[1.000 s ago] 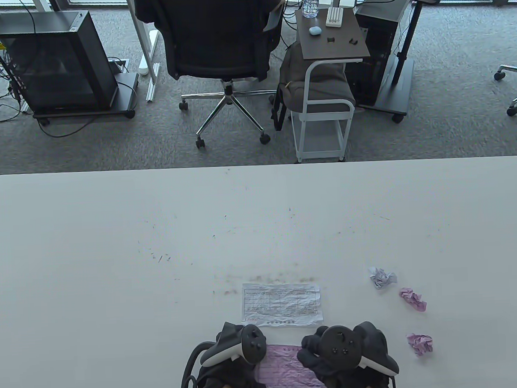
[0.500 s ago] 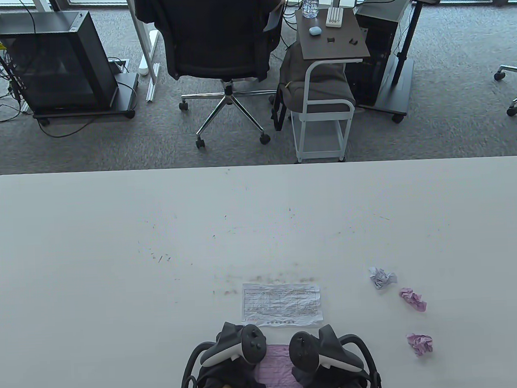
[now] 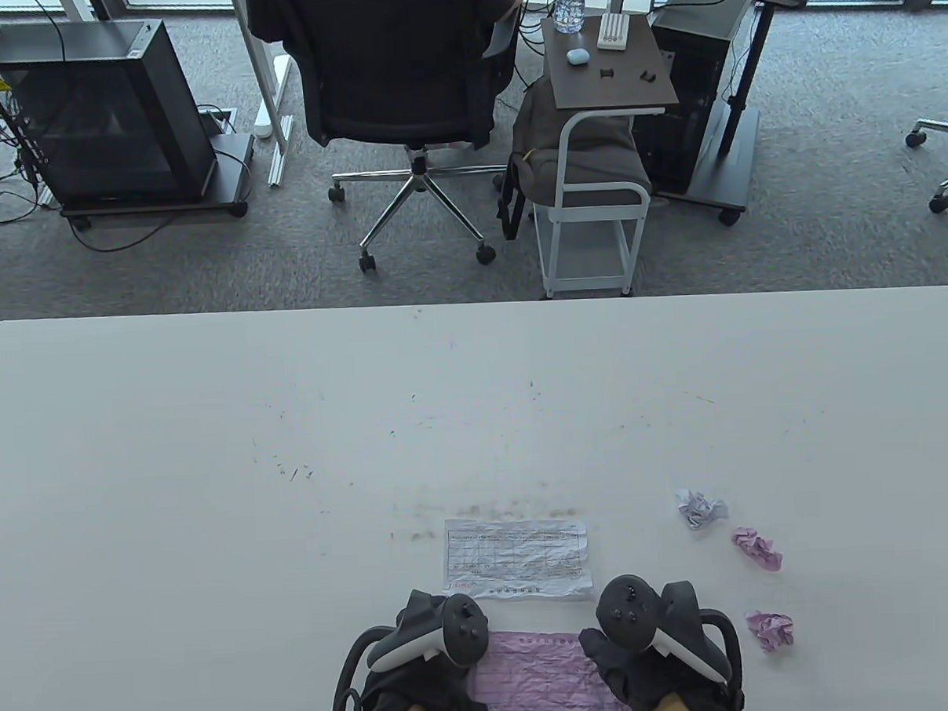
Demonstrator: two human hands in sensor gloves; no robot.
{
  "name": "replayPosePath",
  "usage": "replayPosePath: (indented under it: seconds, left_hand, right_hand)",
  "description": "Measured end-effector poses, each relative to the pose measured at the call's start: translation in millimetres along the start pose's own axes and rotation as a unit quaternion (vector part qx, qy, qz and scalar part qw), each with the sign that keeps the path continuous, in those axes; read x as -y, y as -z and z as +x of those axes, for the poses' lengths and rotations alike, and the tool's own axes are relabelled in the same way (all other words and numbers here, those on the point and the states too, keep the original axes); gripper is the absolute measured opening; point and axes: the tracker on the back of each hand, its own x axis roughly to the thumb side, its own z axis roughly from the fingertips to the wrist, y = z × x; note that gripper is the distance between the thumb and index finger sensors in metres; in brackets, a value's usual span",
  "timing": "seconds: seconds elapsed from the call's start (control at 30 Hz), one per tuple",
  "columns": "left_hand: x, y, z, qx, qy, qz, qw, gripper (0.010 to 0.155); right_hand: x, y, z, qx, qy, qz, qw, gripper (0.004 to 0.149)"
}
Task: Flatten crumpled invoices and stack
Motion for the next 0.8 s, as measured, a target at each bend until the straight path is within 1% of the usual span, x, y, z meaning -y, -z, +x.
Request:
replayPosePath:
  seconds: [0.03,0.07,0.13,0.23,0.3,0.33,0.37,0.4,0.43,0.5,0.57,0.63,0.8]
  left_hand:
    - [0,0,0,0.000,0.000,0.000,1.000,0.094]
    - [0,0,0,0.001,-0.001,0.001,1.000,0.094]
    - [0,0,0,0.001,0.000,0.001,1.000,0.094]
    - [0,0,-1,0.002,-0.001,0.002,1.000,0.094]
    - [0,0,-1,0.002,0.000,0.001,1.000,0.094]
    - [0,0,-1,0.002,0.000,0.001,1.000,0.094]
    - [0,0,-1,0.002,0.000,0.001,1.000,0.095]
    - [0,0,-1,0.001,-0.001,0.000,1.000,0.094]
    - [0,0,-1,0.000,-0.001,-0.001,1.000,0.094]
    - [0,0,0,-0.001,0.000,-0.001,1.000,0.094]
    - [0,0,0,-0.001,0.000,-0.002,1.000,0.095]
    - [0,0,0,0.000,-0.001,-0.002,1.000,0.094]
    - [0,0,0,-0.001,-0.001,-0.002,1.000,0.094]
  right_hand:
    - [0,-1,5,0.026,0.005,-0.001,1.000,0.052]
    - [-2,-2,16,0.079,0.016,0.008,0.997,0.051]
    - [-9,-4,39,0.161,0.015,0.041,0.986,0.048]
    - [-21,-6,67,0.234,-0.041,0.093,0.967,0.045]
    - [-31,-7,78,0.258,-0.072,0.130,0.955,0.045]
    - [-38,-7,81,0.264,-0.085,0.161,0.947,0.045]
    - [-43,-6,83,0.263,-0.090,0.182,0.943,0.045]
    - [-52,-5,83,0.258,-0.092,0.223,0.936,0.046]
    - [-54,-6,84,0.233,-0.099,0.250,0.934,0.047]
    - [-52,-4,84,0.243,-0.105,0.226,0.937,0.047]
    - [-52,-2,82,0.217,-0.097,0.244,0.940,0.045]
    - [-49,0,78,0.190,-0.081,0.249,0.946,0.042]
    - [-43,6,59,0.124,-0.061,0.274,0.952,0.038]
